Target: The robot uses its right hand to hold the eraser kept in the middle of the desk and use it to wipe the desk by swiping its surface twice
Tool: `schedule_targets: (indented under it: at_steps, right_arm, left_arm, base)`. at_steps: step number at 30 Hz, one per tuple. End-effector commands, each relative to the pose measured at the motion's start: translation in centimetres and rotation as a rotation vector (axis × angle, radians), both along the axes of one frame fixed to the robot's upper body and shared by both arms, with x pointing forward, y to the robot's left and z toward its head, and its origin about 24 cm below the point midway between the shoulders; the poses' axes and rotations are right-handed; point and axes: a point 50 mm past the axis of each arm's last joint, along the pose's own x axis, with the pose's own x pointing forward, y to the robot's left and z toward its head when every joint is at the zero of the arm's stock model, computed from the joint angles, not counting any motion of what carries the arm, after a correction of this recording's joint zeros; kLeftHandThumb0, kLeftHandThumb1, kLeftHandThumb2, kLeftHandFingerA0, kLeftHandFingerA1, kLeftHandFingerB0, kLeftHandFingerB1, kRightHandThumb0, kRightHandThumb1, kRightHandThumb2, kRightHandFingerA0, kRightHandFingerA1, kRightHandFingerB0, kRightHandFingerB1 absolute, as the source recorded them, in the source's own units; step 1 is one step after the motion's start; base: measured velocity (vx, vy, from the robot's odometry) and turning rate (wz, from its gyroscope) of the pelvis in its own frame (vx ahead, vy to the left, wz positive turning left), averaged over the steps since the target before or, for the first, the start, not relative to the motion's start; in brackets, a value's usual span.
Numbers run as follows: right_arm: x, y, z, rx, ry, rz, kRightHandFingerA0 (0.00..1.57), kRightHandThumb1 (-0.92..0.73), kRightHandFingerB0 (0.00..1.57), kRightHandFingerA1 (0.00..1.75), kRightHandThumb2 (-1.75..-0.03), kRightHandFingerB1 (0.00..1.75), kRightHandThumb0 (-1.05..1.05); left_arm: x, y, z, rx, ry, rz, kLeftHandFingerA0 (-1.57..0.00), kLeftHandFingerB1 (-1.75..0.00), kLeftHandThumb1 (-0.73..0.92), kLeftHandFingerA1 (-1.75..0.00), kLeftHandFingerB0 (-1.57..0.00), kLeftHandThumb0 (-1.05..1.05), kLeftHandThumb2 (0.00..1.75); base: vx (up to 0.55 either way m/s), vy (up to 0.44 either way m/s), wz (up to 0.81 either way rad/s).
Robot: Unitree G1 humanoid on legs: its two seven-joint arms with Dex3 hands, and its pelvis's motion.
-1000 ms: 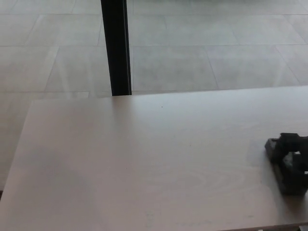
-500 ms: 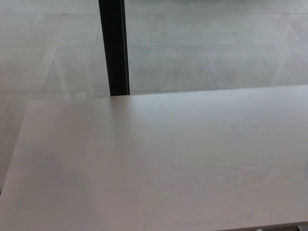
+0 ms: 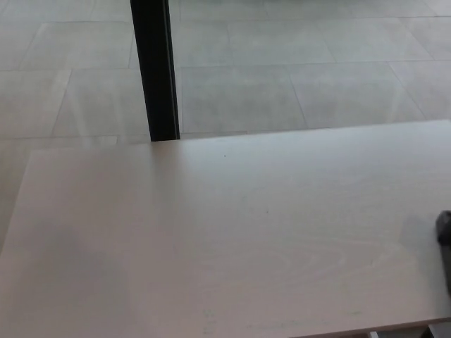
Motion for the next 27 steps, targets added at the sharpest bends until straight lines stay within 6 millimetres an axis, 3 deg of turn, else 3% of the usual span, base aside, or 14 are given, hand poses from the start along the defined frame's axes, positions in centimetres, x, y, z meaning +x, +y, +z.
schedule_targets:
  at_steps: [1, 7, 10, 12, 14, 23, 27]
  right_arm:
    - [0.2, 3.7, -2.3, 0.031, 0.102, 0.075, 0.84, -0.52, 0.74, 1.74, -1.10, 1.57, -0.25]
    - [0.4, 7.6, -3.1, 0.049, 0.105, 0.182, 0.85, -0.50, 0.73, 1.75, -1.18, 1.61, -0.26]
    - [0.2, 10.4, -3.4, 0.001, 0.093, 0.301, 0.88, -0.46, 0.72, 1.75, -1.28, 1.65, -0.26]
    - [-0.1, 11.9, -3.5, 0.001, 0.075, 0.378, 0.90, -0.48, 0.75, 1.75, -1.26, 1.70, -0.26]
    - [-0.5, 12.8, -3.7, -0.011, 0.083, 0.419, 0.90, -0.53, 0.72, 1.75, -1.18, 1.73, -0.30]
    - [-1.8, 16.9, -4.0, 0.045, 0.090, 0.572, 0.80, -0.57, 0.68, 1.75, -1.15, 1.63, -0.26]
    - [-2.4, 19.0, -4.2, 0.075, 0.100, 0.620, 0.90, -0.52, 0.74, 1.75, -1.24, 1.65, -0.28]
  left_arm:
    - [0.3, 0.4, 0.6, 0.034, -0.001, 0.005, -0.77, -0.54, 0.88, -0.61, -0.65, -0.65, 0.66]
    - [0.4, 0.3, 0.5, 0.036, -0.015, 0.010, -0.78, -0.55, 0.87, -0.63, -0.65, -0.64, 0.66]
    - [0.6, 0.4, 0.7, 0.036, -0.017, 0.011, -0.77, -0.55, 0.88, -0.61, -0.66, -0.63, 0.66]
    - [0.7, 0.5, 0.7, 0.038, -0.015, 0.010, -0.79, -0.55, 0.88, -0.62, -0.65, -0.64, 0.66]
    - [0.7, 0.5, 0.8, 0.051, 0.002, 0.001, -0.80, -0.54, 0.88, -0.61, -0.66, -0.64, 0.66]
    - [0.9, 0.4, 0.8, 0.031, -0.034, 0.010, -0.77, -0.54, 0.88, -0.62, -0.62, -0.63, 0.66]
    - [1.1, 0.5, 1.0, 0.046, -0.023, -0.007, -0.78, -0.54, 0.88, -0.60, -0.66, -0.65, 0.66]
  base:
    - [0.00, 0.000, 0.00]
    - [0.00, 0.000, 0.00]
    - [0.00, 0.000, 0.00]
    - [0.00, 0.000, 0.00]
    - [0.00, 0.000, 0.00]
    - [0.00, 0.000, 0.00]
    - [0.00, 0.000, 0.00]
